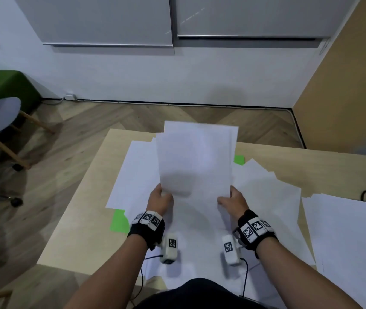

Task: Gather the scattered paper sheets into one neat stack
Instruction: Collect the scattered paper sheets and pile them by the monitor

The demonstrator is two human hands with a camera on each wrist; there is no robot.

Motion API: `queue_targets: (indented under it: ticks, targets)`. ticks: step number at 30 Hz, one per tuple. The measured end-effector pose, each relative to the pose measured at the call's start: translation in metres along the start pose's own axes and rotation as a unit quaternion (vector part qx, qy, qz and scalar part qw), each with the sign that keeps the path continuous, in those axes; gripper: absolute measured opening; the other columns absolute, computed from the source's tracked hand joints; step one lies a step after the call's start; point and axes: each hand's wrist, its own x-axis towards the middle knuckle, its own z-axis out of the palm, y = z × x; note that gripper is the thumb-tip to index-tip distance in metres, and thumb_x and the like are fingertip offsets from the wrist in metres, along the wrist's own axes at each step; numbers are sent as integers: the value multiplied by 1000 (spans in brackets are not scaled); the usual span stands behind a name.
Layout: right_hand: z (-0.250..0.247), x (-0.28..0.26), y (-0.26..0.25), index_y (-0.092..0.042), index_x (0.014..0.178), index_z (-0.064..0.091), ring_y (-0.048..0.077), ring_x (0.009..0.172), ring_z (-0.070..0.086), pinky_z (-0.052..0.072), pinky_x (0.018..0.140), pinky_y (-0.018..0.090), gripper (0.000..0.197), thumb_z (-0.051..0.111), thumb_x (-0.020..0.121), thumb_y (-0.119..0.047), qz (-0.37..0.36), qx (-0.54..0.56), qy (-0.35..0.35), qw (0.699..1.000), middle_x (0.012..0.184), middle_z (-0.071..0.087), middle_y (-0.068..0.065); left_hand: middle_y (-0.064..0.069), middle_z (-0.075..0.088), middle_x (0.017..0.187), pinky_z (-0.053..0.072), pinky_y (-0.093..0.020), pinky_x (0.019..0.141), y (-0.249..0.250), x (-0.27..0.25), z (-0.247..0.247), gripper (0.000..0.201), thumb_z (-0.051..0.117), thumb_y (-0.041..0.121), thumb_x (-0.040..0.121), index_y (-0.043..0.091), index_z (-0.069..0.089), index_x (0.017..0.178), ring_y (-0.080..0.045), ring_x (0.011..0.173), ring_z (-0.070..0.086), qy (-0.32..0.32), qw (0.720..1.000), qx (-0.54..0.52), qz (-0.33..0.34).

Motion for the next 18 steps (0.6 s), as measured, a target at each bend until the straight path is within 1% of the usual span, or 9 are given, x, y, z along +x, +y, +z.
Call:
queue_targets:
  ticks: [2,3,5,7,9,10,13,16,18]
  targets:
    - [-5,-4,-17,-23,105,64,14,89,65,49,77,24,30,71,79,-12,-59,35,27,997,96,71,-5,6,72,90,52,-24,72,22,8,-4,39,49,13,63,23,69,95,-12,85,64,-4,999,-28,43]
    - [-8,-5,-25,-24,110,63,13,92,66,49,82,24,32,72,81,-14,-88,49,42,994,99,71,-6,7,72,88,52,-25,73,32,10,-6,38,50,11,64,22,69,95,-11,84,64,-4,997,-44,60]
    - [-13,-8,-41,-23,115,62,10,97,65,47,87,24,33,71,84,-16,-132,68,70,986,102,69,-8,7,72,89,51,-21,73,52,11,-8,35,53,8,67,16,68,99,-6,80,65,-2,992,-80,94]
    - [-20,-12,-57,-20,116,63,9,101,65,48,90,26,32,71,85,-17,-164,90,98,977,104,70,-9,5,71,90,51,-20,74,71,8,-8,34,58,-3,74,9,64,105,-2,78,66,3,986,-112,121]
    - [-26,-18,-69,-18,115,64,8,103,65,49,94,28,32,71,84,-21,-197,99,122,968,107,70,-8,3,72,92,54,-23,77,83,5,-7,37,59,-12,78,7,62,109,-5,81,68,3,980,-137,141]
    - [-28,-21,-72,-17,115,64,8,105,64,48,96,27,34,71,83,-25,-211,99,132,964,108,70,-7,2,72,93,55,-26,79,88,2,-7,37,61,-10,77,8,62,109,-9,84,68,1,977,-149,150]
    - [-31,-28,-70,-17,117,64,9,108,64,49,97,31,47,71,76,-37,-213,109,149,960,110,71,-7,-2,73,100,55,-32,82,90,-2,-9,41,67,4,71,11,61,111,-20,92,68,-1,971,-167,169]
    - [-29,-31,-56,-20,121,62,5,106,65,51,97,37,55,75,72,-41,-185,112,144,966,110,71,-9,-7,71,111,54,-34,89,75,-1,-8,45,71,7,70,16,59,113,-23,104,67,-16,975,-146,167]
    - [-26,-29,-48,-20,121,62,5,103,66,52,96,38,61,75,68,-46,-161,112,141,970,109,72,-10,-3,71,107,53,-33,88,66,0,-4,40,73,6,72,20,61,107,-23,105,67,-34,984,-112,136]
